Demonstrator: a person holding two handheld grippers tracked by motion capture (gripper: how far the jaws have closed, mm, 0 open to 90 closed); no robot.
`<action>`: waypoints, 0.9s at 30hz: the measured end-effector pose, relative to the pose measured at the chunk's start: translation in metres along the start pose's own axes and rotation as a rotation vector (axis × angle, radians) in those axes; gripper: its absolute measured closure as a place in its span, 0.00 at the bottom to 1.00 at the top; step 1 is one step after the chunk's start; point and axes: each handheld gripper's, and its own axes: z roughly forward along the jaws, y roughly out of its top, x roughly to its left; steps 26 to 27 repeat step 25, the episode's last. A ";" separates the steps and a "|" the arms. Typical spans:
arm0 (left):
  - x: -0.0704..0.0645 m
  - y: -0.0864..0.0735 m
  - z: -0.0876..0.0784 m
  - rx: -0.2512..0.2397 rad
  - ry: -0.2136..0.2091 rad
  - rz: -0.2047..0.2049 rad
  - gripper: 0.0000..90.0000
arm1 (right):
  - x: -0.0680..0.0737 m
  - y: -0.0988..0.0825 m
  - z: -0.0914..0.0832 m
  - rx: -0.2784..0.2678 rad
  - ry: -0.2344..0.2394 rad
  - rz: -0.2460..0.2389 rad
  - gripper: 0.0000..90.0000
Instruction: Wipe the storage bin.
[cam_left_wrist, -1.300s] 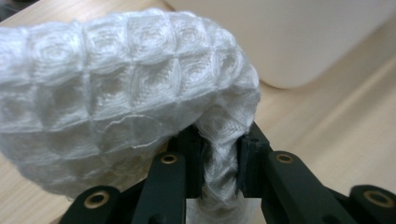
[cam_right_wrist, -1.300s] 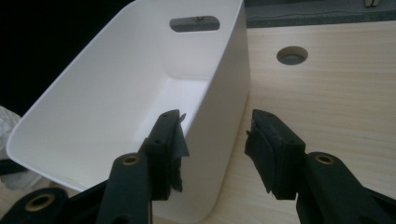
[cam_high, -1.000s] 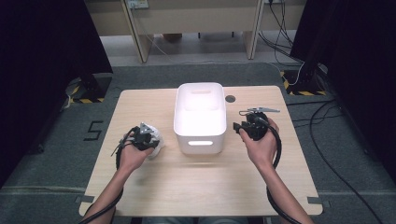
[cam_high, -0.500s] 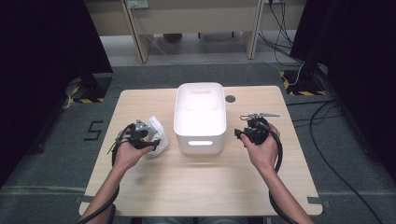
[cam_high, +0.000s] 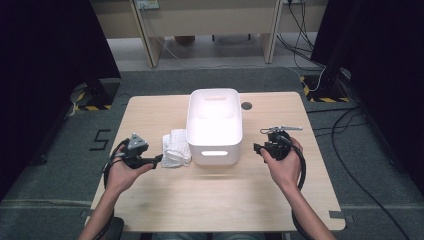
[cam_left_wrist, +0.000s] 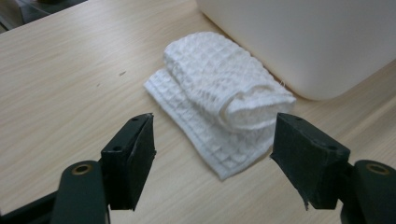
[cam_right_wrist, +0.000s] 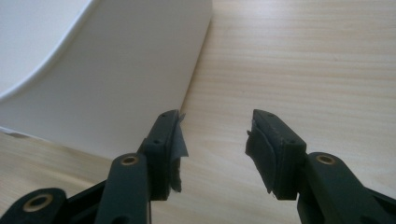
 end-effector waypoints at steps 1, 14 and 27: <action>0.002 -0.006 -0.002 -0.006 0.003 -0.009 0.34 | -0.001 -0.002 -0.001 0.001 -0.002 0.004 0.59; 0.014 -0.073 -0.001 0.001 0.064 -0.050 0.36 | -0.015 -0.035 -0.021 0.019 -0.042 0.036 0.55; 0.007 -0.083 0.005 -0.050 0.092 -0.044 0.38 | -0.014 -0.041 -0.010 0.087 -0.025 0.034 0.50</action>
